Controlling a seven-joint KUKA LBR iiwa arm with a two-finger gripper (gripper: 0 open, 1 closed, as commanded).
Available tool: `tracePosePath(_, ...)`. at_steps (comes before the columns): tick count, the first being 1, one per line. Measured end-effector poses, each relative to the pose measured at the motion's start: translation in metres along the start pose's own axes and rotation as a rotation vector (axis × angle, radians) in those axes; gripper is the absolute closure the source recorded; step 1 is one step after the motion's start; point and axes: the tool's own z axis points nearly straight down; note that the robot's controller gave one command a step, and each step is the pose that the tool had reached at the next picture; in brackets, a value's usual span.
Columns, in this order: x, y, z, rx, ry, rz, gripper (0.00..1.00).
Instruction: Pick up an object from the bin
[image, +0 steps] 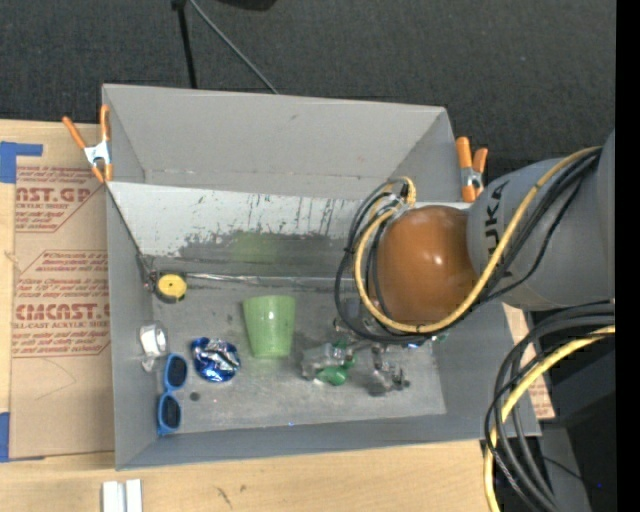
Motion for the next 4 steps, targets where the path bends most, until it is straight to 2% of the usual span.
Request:
tracePosePath(1,-0.012,0.032,-0.038,-0.001,0.000,-0.278,0.00)
tracePosePath(2,-0.007,0.015,0.002,-0.006,0.000,-0.252,0.00)
tracePosePath(3,-0.019,-0.061,-0.001,0.003,-0.001,-0.187,0.00)
tracePosePath(4,-0.012,-0.010,0.001,-0.006,0.000,-0.206,0.00)
